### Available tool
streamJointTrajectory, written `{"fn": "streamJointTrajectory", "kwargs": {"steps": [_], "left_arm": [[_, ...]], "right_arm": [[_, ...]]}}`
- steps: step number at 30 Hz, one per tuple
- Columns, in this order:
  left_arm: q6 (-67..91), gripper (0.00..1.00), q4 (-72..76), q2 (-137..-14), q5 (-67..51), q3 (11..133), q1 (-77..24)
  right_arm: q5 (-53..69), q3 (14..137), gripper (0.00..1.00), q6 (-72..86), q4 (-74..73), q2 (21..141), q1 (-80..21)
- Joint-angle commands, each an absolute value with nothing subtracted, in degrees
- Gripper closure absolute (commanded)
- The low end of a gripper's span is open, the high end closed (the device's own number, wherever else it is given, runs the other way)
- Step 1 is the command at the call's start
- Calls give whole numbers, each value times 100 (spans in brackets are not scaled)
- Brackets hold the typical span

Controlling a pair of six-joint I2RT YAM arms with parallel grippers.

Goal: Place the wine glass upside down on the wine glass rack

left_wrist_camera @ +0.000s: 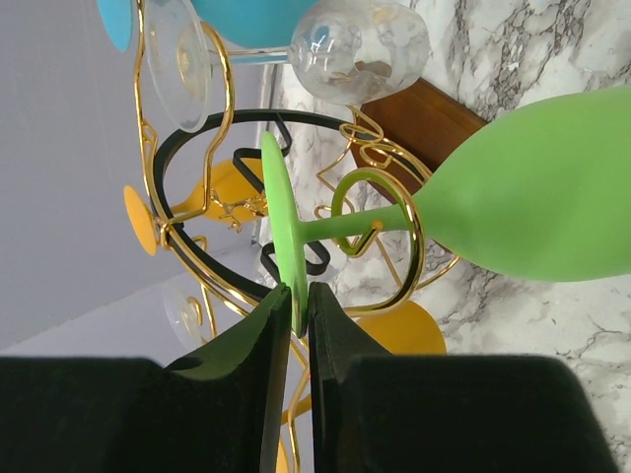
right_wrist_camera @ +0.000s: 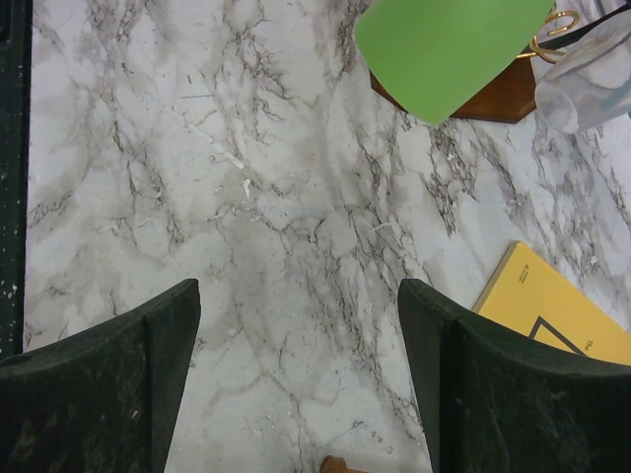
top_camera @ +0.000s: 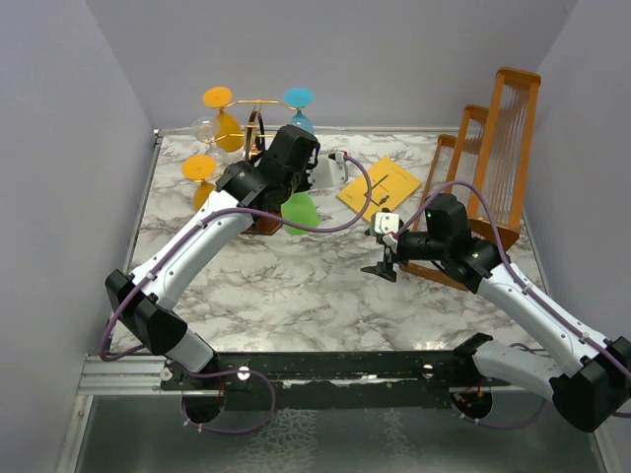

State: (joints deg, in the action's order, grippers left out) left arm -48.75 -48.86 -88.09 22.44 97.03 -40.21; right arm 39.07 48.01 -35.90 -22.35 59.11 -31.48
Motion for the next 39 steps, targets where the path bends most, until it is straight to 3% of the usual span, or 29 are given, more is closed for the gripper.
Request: {"fn": "streamJointTrajectory", "kwargs": {"steps": [1, 30, 39], "left_arm": [[-4730, 83, -5054, -8767, 2065, 9754, -4034], [-4945, 75, -5374, -8665, 2910, 9785, -4033], [-4668, 69, -5379, -8422, 2614, 9837, -4004]], "right_arm": [[3801, 4759, 19, -3644, -2096, 5932, -3137], [3826, 4772, 19, -3620, -2111, 5953, -3133], [3620, 4986, 19, -3454, -2060, 6084, -3129]]}}
